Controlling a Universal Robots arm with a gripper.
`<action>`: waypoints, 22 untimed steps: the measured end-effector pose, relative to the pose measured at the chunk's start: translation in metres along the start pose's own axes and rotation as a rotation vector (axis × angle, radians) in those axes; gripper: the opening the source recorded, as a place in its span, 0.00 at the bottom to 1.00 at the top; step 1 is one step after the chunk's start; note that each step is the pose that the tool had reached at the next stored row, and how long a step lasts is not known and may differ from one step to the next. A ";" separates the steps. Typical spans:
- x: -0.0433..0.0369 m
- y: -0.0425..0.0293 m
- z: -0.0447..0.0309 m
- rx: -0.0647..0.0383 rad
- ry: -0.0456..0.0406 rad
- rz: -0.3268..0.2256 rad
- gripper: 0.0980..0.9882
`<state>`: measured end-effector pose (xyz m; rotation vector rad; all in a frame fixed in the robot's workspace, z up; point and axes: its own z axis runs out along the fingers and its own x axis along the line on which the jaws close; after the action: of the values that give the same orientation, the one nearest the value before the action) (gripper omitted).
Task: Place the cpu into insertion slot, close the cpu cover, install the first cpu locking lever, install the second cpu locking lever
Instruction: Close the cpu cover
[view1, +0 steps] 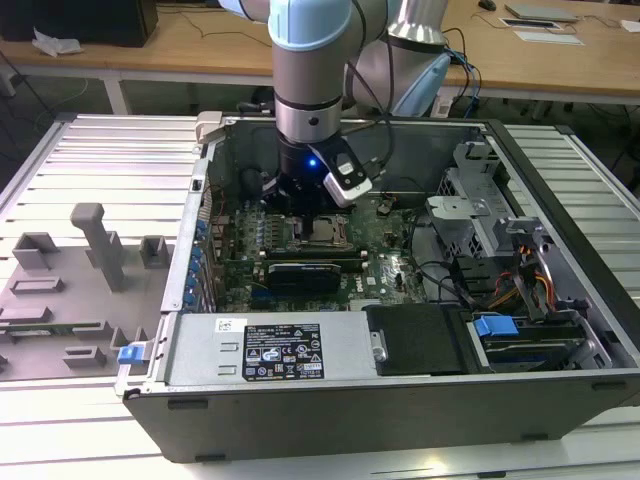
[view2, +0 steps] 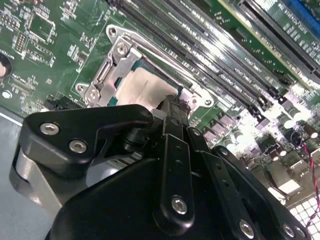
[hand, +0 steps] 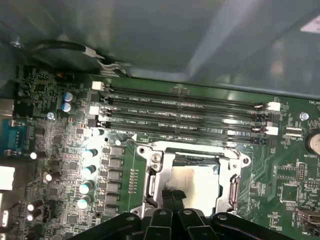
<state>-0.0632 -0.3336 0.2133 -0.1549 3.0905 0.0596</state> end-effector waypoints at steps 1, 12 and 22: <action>-0.0007 -0.0004 0.0009 0.000 0.0000 0.000 0.01; -0.0025 -0.0009 0.0075 -0.006 -0.0004 0.000 0.01; -0.0055 0.0030 0.0087 -0.007 -0.0004 0.000 0.01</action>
<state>-0.0577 -0.3298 0.2050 -0.1544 3.0903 0.0708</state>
